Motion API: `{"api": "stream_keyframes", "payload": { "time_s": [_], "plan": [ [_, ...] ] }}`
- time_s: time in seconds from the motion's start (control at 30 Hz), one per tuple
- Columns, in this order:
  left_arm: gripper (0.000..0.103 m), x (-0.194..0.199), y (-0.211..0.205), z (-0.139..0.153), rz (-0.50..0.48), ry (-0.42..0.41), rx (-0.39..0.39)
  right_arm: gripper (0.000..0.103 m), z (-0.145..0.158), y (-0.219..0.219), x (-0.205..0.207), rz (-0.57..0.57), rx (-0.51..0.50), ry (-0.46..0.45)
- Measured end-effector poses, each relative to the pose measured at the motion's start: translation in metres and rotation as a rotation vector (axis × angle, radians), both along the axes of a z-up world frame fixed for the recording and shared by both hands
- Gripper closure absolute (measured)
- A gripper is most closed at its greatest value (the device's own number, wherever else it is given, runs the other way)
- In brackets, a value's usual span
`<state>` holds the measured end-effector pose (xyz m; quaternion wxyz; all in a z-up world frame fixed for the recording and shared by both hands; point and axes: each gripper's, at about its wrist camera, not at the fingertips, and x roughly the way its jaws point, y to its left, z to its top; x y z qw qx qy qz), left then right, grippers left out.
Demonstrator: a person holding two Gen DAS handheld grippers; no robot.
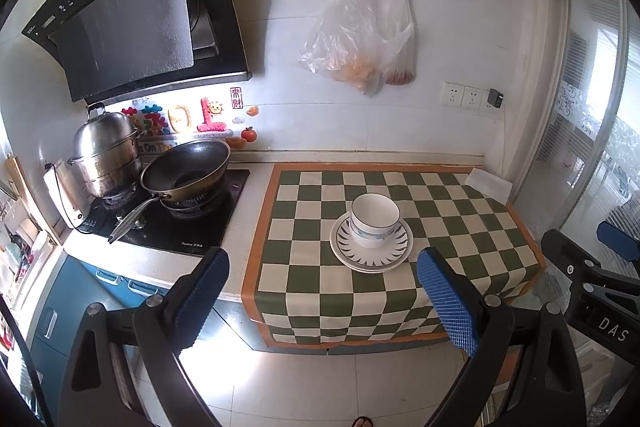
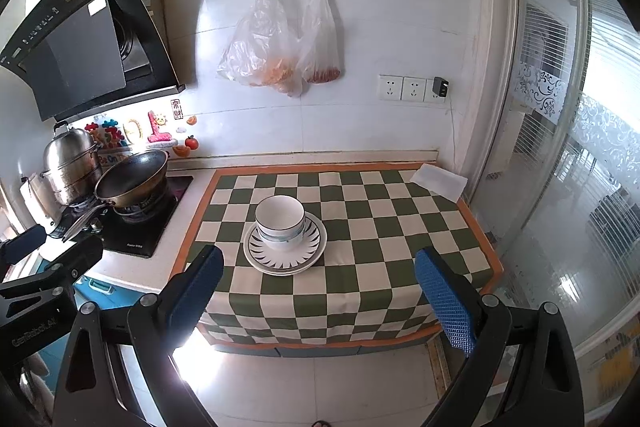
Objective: Organize plates and bowls
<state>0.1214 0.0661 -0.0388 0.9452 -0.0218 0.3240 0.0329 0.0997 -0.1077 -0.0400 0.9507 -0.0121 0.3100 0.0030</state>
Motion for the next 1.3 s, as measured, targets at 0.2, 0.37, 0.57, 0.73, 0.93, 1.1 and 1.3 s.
{"api": "stream_keyframes", "payload": {
  "time_s": [0.2,0.37,0.57,0.73,0.93,1.1,1.3],
  "plan": [
    [0.007,0.001,0.003,0.000,0.000,0.004,-0.002,0.004,-0.002,0.002,0.000,0.000,0.001,0.007],
    [0.007,0.002,0.003,0.000,0.000,0.002,-0.001,0.004,-0.003,0.002,0.000,0.000,0.000,0.006],
    [0.007,0.003,0.004,0.000,0.000,0.000,0.004,0.004,-0.003,0.004,0.003,-0.003,0.001,0.007],
    [0.007,0.003,0.007,0.000,-0.001,-0.002,0.005,0.004,-0.003,0.006,0.002,-0.006,0.000,0.010],
    [0.007,0.004,0.009,0.000,-0.002,-0.001,0.004,0.004,-0.003,0.008,0.001,-0.011,-0.013,0.003],
    [0.007,0.004,0.010,-0.001,-0.003,0.000,0.002,0.004,-0.004,0.009,0.001,-0.010,-0.011,0.002],
    [0.007,0.003,0.012,-0.002,-0.005,-0.009,0.002,0.004,-0.003,0.009,0.002,-0.008,-0.013,-0.001]
  ]
}}
